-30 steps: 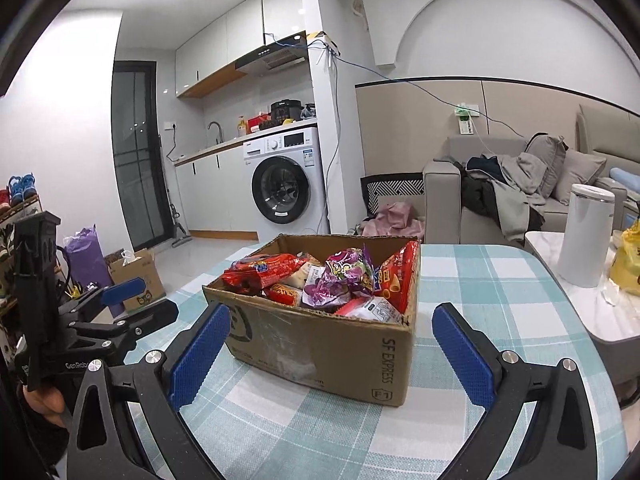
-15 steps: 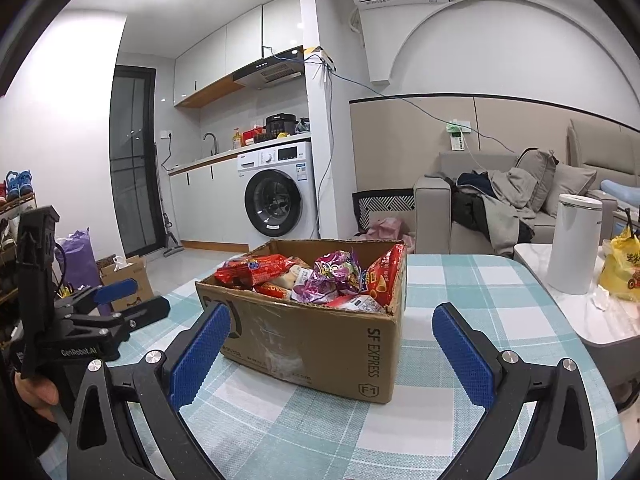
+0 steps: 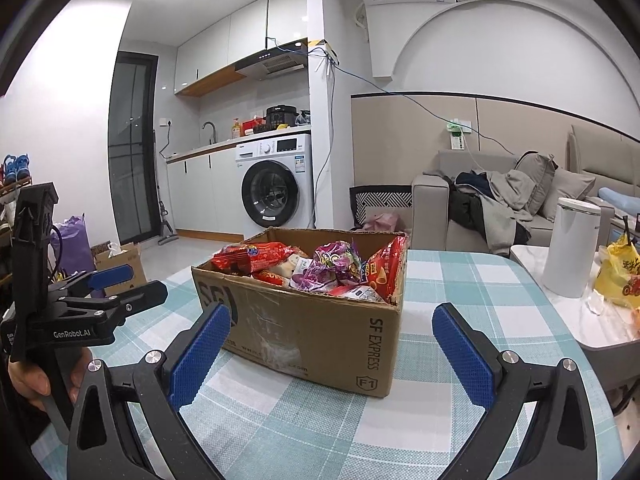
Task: Organize snacks
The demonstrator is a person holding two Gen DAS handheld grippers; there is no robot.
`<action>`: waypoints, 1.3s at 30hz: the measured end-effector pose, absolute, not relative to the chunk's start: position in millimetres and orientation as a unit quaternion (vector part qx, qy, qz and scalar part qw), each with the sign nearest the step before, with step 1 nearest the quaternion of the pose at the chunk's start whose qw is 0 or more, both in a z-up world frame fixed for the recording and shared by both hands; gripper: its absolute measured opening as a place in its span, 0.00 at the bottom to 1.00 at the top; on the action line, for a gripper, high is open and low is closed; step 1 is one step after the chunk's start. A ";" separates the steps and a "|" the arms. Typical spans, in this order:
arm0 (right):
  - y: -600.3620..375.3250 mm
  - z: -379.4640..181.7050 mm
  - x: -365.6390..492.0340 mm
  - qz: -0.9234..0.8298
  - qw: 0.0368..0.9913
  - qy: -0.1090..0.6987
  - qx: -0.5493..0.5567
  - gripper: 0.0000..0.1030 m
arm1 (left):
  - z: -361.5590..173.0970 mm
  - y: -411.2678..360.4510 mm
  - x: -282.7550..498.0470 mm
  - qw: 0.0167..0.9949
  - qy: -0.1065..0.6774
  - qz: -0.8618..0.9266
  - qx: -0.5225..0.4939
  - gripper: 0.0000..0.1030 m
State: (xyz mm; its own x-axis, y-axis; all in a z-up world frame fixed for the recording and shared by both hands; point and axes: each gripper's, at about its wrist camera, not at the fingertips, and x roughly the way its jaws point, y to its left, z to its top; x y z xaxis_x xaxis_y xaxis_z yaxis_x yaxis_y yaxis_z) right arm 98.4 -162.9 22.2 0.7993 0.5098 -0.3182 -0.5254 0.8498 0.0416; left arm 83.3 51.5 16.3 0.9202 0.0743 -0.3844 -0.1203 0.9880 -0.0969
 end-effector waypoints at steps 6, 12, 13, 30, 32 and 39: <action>-164.6 21.7 98.7 0.274 0.948 0.163 -0.017 1.00 | 14.5 48.9 84.5 0.979 0.191 0.049 -0.049 0.99; -165.0 21.3 100.2 0.274 0.947 0.165 -0.014 1.00 | 14.4 47.1 84.4 0.979 0.189 0.050 -0.051 0.99; -165.0 21.3 100.1 0.274 0.947 0.165 -0.014 1.00 | 14.6 47.2 84.2 0.979 0.189 0.050 -0.051 0.99; -169.4 21.0 101.3 0.274 0.947 0.166 -0.006 1.00 | 14.7 46.9 83.5 0.980 0.189 0.048 -0.050 0.99; -169.4 20.9 101.4 0.274 0.947 0.167 -0.007 1.00 | 14.8 47.0 83.2 0.980 0.189 0.048 -0.050 0.99; -169.4 20.9 101.3 0.274 0.947 0.166 -0.006 1.00 | 14.8 46.4 83.6 0.980 0.188 0.047 -0.049 0.99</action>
